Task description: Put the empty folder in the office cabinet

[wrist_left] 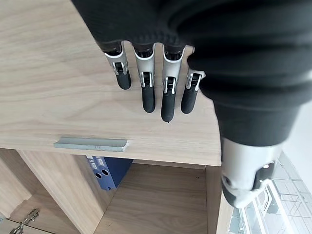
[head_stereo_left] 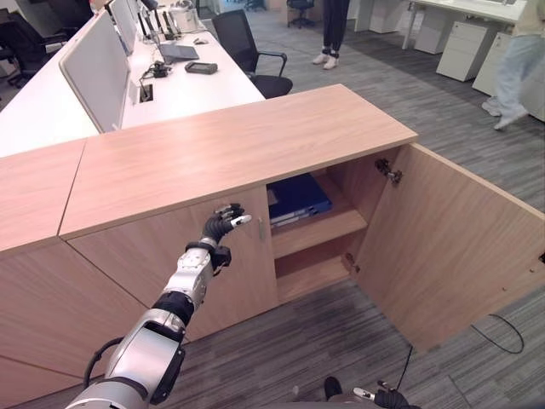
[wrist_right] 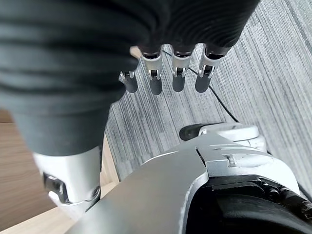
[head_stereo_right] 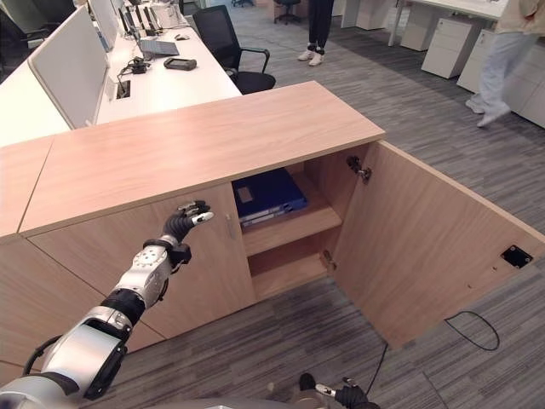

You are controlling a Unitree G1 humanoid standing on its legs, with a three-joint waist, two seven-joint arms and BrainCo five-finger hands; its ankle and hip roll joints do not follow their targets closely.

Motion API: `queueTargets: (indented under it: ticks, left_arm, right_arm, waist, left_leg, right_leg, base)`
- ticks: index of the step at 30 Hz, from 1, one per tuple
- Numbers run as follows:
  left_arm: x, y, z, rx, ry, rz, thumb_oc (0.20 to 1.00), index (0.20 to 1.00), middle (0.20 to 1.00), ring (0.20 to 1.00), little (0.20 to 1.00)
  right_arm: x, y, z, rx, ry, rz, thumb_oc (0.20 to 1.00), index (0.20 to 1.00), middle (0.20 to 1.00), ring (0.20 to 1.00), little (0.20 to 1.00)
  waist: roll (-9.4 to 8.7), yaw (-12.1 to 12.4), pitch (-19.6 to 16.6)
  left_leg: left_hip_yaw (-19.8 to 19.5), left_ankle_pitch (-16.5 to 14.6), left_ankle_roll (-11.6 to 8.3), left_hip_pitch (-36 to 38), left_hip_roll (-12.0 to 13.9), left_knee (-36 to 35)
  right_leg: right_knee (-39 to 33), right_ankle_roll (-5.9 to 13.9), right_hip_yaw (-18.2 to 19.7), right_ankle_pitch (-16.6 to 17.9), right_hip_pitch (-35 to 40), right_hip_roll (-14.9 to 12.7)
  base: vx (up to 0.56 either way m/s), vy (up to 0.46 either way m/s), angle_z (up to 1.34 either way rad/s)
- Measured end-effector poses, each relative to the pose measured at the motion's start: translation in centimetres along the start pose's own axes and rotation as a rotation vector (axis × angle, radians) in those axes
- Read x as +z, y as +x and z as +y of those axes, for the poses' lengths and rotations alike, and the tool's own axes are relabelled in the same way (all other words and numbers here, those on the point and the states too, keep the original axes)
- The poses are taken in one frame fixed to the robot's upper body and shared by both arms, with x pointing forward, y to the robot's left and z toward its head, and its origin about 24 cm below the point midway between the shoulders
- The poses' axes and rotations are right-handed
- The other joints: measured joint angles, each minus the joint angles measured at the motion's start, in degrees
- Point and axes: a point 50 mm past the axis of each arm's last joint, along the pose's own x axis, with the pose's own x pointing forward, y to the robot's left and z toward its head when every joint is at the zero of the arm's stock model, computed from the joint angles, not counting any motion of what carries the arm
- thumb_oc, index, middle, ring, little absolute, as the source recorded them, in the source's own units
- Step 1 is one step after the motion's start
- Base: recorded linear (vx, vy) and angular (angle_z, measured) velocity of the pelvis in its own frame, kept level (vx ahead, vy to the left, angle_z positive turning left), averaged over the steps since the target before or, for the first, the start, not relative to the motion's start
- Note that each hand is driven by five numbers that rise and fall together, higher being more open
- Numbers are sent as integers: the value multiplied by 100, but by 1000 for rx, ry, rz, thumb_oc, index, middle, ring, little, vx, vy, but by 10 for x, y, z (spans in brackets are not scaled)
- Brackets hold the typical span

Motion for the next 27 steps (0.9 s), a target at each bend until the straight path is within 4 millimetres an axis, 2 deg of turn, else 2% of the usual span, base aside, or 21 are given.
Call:
queueTargets:
  ticks: [3,4,5,6,9,11,12,14,16,17,18,19,20,21,22,24,26,27]
  left_arm:
    - [-5,-13,-13,-52,-40,-60,1000,1000,1000,1000,1000]
    - [-9,-18,-20,-78,-58,-66,1000,1000,1000,1000,1000]
    - [-20,-31,-33,-135,-84,-70,1000,1000,1000,1000,1000]
    - [-27,-37,-37,-164,-78,-55,1000,1000,1000,1000,1000]
    - [-51,-62,-37,-194,-71,-5,1000,1000,1000,1000,1000]
    - [-58,-75,-36,-242,-3,12,1000,1000,1000,1000,1000]
    - [-69,-87,-30,-257,36,47,1000,1000,1000,1000,1000]
    - [-83,-96,-23,-247,48,107,1000,1000,1000,1000,1000]
    - [-94,-105,-12,-241,99,159,1000,1000,1000,1000,1000]
    - [-102,-111,-3,-225,121,203,1000,1000,1000,1000,1000]
    - [-110,-119,4,-201,130,239,1000,1000,1000,1000,1000]
    - [-122,-127,13,-161,118,295,1000,1000,1000,1000,1000]
    - [-133,-133,23,-135,141,367,1000,1000,1000,1000,1000]
    - [-140,-138,22,-141,149,400,1000,1000,1000,1000,1000]
    - [-145,-141,20,-149,153,424,1000,1000,1000,1000,1000]
    - [-157,-148,17,-160,185,475,1000,1000,1000,1000,1000]
    - [-166,-155,21,-147,192,524,1000,1000,1000,1000,1000]
    - [-173,-162,24,-130,191,564,1000,1000,1000,1000,1000]
  right_arm:
    - [-1,0,0,-1,2,1,1000,1000,1000,1000,1000]
    - [-1,0,0,-1,2,3,1000,1000,1000,1000,1000]
    - [-3,-1,-1,-3,8,7,1000,1000,1000,1000,1000]
    - [-4,-1,-1,-1,9,9,1000,1000,1000,1000,1000]
    - [-6,-1,-4,-8,43,15,1000,1000,1000,1000,1000]
    - [-6,-2,-6,-12,55,14,1000,1000,1000,1000,1000]
    - [-6,-2,-9,-25,87,12,1000,1000,1000,1000,1000]
    - [-6,-2,-11,-30,106,11,1000,1000,1000,1000,1000]
    - [7,1,-13,-32,140,-21,1000,1000,1000,1000,1000]
    - [15,3,-15,-35,144,-44,1000,1000,1000,1000,1000]
    - [22,4,-17,-38,148,-59,1000,1000,1000,1000,1000]
    - [25,4,-17,-39,154,-67,1000,1000,1000,1000,1000]
    - [19,3,-18,-43,179,-54,1000,1000,1000,1000,1000]
    - [17,2,-22,-57,188,-50,1000,1000,1000,1000,1000]
    - [17,2,-28,-71,185,-53,1000,1000,1000,1000,1000]
    - [16,-1,-54,-133,173,-54,1000,1000,1000,1000,1000]
    - [12,-4,-64,-157,163,-43,1000,1000,1000,1000,1000]
    - [13,-4,-66,-162,163,-45,1000,1000,1000,1000,1000]
  waist:
    - [-1,32,3]
    - [-9,98,13]
    - [-35,145,27]
    - [-48,234,37]
    - [-73,354,64]
    - [-102,458,83]
    - [-112,548,91]
    - [-146,598,118]
    - [-127,648,241]
    - [-173,662,336]
    - [-48,747,411]
    - [-54,844,426]
    - [-158,814,448]
    - [-156,802,440]
    - [-51,792,448]
    - [241,604,515]
    - [348,591,492]
    - [372,547,512]
  left_leg:
    - [-12,-4,-1,5,1,0]
    - [-31,-4,-1,2,2,0]
    - [-57,-5,-1,16,2,0]
    - [-86,-4,-1,14,2,-1]
    - [-163,-14,15,7,4,-1]
    - [-215,-9,7,-7,1,-1]
    - [-233,-3,2,-10,-1,0]
    - [-214,-2,-1,-9,-4,0]
    - [-56,3,-9,14,19,0]
    - [72,14,-22,21,45,11]
    - [299,61,-50,37,180,37]
    - [549,-11,-51,105,304,56]
    - [566,-17,-167,224,311,99]
    - [553,-65,-105,252,383,179]
    - [534,-78,-102,272,452,194]
    - [462,-77,-98,297,570,346]
    - [353,-75,-99,308,631,601]
    - [312,-90,-186,208,710,1025]
  right_leg:
    - [4,-3,-11,-3,10,-2]
    - [7,-4,-21,-3,26,-4]
    - [1,-10,-36,-6,40,-5]
    - [13,-11,-73,-5,56,-7]
    - [-3,-24,-164,-31,126,-27]
    - [15,-5,-201,-44,116,-34]
    - [30,-18,-265,-28,121,-38]
    - [48,-8,-315,-12,94,-44]
    - [279,-3,-334,-25,-88,-30]
    - [252,39,-589,-156,-143,-137]
    - [394,-61,-1168,-205,-194,-228]
    - [792,-70,-1701,-335,-323,-318]
    - [860,-85,-1552,-301,-262,-308]
    - [752,-107,-1451,-285,-192,-194]
    - [644,-138,-1393,-247,-161,-110]
    - [132,-229,-1325,-53,111,79]
    - [-7,-256,-1196,-21,200,132]
    - [85,-326,-1164,-97,194,179]
  base:
    - [-5,0,1]
    - [-32,8,6]
    - [-33,10,10]
    - [-52,10,12]
    - [-53,7,15]
    - [-84,-10,15]
    - [-115,-21,8]
    - [-104,-29,0]
    - [-74,-96,-28]
    - [-79,-150,-50]
    - [-50,-216,-102]
    - [-10,-146,-99]
    - [4,-178,-95]
    - [16,-130,-49]
    - [30,-134,-49]
    - [23,-161,-44]
    - [-9,-197,-42]
    - [-17,-134,-48]
